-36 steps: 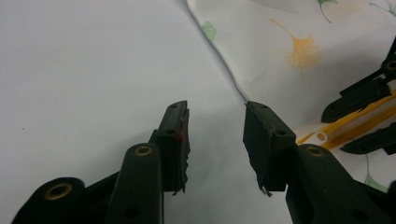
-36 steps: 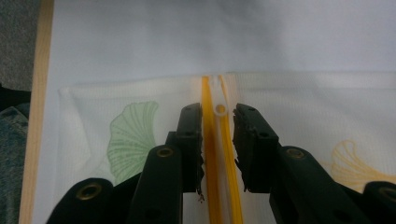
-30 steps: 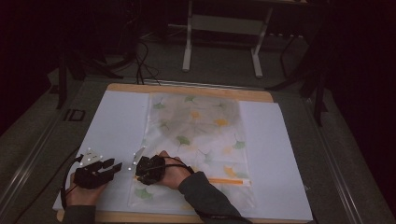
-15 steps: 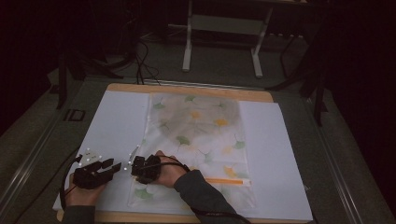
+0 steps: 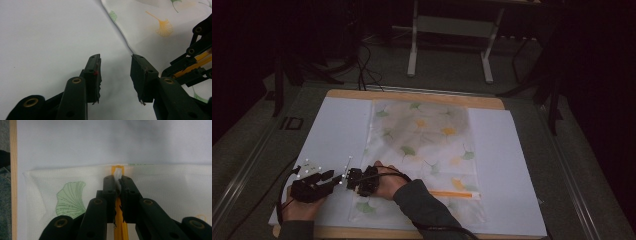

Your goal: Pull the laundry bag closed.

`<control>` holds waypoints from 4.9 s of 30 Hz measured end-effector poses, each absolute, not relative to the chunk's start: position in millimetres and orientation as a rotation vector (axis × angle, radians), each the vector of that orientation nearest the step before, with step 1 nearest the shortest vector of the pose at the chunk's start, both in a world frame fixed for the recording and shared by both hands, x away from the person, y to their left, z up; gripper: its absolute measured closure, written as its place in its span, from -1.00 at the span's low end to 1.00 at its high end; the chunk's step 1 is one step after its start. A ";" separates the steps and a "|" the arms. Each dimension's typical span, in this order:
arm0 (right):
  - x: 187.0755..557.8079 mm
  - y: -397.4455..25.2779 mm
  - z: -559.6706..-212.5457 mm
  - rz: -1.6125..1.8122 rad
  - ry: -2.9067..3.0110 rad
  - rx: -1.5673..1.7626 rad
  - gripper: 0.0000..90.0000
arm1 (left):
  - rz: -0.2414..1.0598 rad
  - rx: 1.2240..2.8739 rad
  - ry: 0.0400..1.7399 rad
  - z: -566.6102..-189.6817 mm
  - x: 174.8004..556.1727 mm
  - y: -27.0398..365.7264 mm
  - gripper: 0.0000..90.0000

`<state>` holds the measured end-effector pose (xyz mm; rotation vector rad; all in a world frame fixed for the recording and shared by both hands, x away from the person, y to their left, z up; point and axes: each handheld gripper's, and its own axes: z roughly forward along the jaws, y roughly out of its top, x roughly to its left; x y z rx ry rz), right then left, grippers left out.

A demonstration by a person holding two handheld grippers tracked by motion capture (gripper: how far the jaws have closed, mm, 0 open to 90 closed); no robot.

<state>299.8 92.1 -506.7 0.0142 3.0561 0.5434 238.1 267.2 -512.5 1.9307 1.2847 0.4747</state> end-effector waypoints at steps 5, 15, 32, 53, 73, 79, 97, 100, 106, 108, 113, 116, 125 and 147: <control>299.8 87.1 -508.0 0.599 3.046 0.021 0.87 | 0.475 1.928 1.288 -512.0 238.2 268.1 0.34; 297.4 79.1 -509.1 0.672 3.020 0.037 0.87 | 0.453 1.934 1.283 -512.9 238.6 268.6 0.30; 295.9 67.9 -504.0 0.714 2.991 0.030 0.87 | 0.377 1.956 1.263 -504.9 235.1 265.3 0.28; 295.4 62.9 -499.8 0.740 2.960 0.027 0.88 | 0.020 1.969 1.259 -507.9 239.0 254.3 0.31; 295.7 57.8 -491.7 0.783 2.937 0.033 0.88 | -0.158 2.016 1.212 -525.1 247.5 232.8 0.37; 294.9 56.4 -488.6 0.788 2.933 0.006 0.88 | -0.175 2.032 1.202 -529.3 251.7 228.1 0.43; 292.5 54.9 -483.3 0.791 2.939 -0.045 0.88 | -0.212 2.030 1.161 -534.5 261.2 225.0 0.62; 291.9 55.3 -482.9 0.789 2.941 -0.051 0.88 | -0.215 2.035 1.158 -535.1 261.4 223.3 0.71; 293.0 53.6 -482.9 0.786 2.940 -0.059 0.88 | -0.208 2.055 1.141 -533.9 260.8 221.6 0.90; 292.9 52.8 -483.2 0.780 2.939 -0.058 0.88 | -0.202 2.061 1.141 -533.2 260.5 221.0 0.91; 291.9 53.0 -485.5 0.754 2.930 -0.071 0.88 | -0.193 2.070 1.137 -532.4 259.4 220.3 0.92; 292.1 52.9 -486.7 0.750 2.934 -0.066 0.88 | -0.194 2.069 1.134 -532.3 259.3 220.5 0.92; 293.1 51.7 -490.5 0.740 2.944 -0.066 0.88 | -0.196 2.063 1.130 -531.6 258.6 219.8 0.93; 296.4 45.1 -496.5 0.689 2.960 -0.055 0.89 | -0.197 2.042 1.117 -529.8 258.1 222.5 0.93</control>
